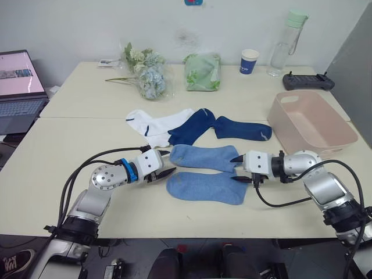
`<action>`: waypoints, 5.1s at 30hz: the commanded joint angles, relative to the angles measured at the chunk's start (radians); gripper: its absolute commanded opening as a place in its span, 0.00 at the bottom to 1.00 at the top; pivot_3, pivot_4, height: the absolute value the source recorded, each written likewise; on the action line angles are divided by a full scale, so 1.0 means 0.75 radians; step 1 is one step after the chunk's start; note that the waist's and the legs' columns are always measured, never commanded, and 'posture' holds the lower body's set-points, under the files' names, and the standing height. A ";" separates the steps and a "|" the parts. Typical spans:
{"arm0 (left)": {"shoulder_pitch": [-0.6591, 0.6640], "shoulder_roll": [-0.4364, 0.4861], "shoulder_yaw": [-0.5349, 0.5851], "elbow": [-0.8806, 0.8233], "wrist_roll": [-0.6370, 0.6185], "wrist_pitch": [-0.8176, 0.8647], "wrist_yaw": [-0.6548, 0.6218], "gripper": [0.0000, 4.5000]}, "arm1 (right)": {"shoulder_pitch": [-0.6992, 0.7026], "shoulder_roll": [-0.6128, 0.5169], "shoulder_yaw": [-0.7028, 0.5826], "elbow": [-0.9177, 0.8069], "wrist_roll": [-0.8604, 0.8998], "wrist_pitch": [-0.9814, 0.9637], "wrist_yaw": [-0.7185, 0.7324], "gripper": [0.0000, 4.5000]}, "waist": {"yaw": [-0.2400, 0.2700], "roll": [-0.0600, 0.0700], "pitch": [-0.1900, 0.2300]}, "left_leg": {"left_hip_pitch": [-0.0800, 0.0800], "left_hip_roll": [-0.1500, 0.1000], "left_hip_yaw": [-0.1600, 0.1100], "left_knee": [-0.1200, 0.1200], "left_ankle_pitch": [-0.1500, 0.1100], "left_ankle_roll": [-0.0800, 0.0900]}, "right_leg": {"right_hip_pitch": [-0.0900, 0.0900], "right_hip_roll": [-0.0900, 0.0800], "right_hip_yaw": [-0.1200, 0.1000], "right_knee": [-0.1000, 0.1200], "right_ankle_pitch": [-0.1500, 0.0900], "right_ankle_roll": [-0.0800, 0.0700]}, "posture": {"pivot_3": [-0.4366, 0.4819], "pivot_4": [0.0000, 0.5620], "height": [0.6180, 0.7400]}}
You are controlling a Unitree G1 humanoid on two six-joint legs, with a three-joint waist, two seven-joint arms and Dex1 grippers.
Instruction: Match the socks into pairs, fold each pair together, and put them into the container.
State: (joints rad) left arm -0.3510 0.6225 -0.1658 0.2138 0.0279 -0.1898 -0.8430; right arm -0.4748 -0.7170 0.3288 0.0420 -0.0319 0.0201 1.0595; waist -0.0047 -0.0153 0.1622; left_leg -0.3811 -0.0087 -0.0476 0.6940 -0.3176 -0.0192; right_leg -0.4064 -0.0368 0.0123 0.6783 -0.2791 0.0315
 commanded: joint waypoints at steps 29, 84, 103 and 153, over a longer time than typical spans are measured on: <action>-0.074 -0.023 -0.011 0.174 0.085 -0.186 0.021 0.00 | -0.078 0.102 -0.131 0.048 0.102 0.133 -0.012 0.00 | -0.004 0.000 0.000 | 0.001 0.000 0.000 0.001 0.000 0.001 | 0.000 0.001 0.000 0.002 0.000 0.000 | 0.48 0.27 1.00; -0.076 -0.001 -0.023 0.136 0.112 -0.327 0.081 0.01 | -0.039 0.103 -0.168 -0.007 0.165 0.160 -0.013 0.00 | -0.002 0.001 -0.001 | 0.001 0.000 0.001 0.001 -0.001 0.001 | 0.000 0.001 0.000 0.002 0.000 0.000 | 0.48 0.27 1.00; -0.064 0.393 0.159 -0.791 -0.853 1.015 -0.444 0.01 | 0.050 -0.141 -0.479 -0.672 0.951 1.068 0.121 0.00 | -0.005 0.001 0.001 | -0.002 0.001 -0.003 0.001 -0.001 0.002 | 0.000 0.001 -0.001 0.001 0.000 0.000 | 0.48 0.27 1.00; -0.327 0.077 -0.171 -0.137 -0.196 0.762 -0.429 0.64 | 0.080 -0.038 -0.340 -0.181 0.558 0.722 0.008 0.55 | -0.003 0.000 0.001 | -0.001 0.001 -0.001 0.002 -0.001 0.002 | 0.000 0.009 0.001 0.002 0.000 0.000 | 0.48 0.27 1.00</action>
State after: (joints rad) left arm -0.5946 0.6798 -0.3366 0.1255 -0.1139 0.4020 -1.1784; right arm -0.4329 -0.7188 0.1257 -0.0329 0.3463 0.5429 1.0464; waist -0.0069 -0.0156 0.1627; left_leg -0.3820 -0.0077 -0.0481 0.6955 -0.3181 -0.0180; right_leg -0.4066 -0.0304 0.0132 0.6796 -0.2793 0.0318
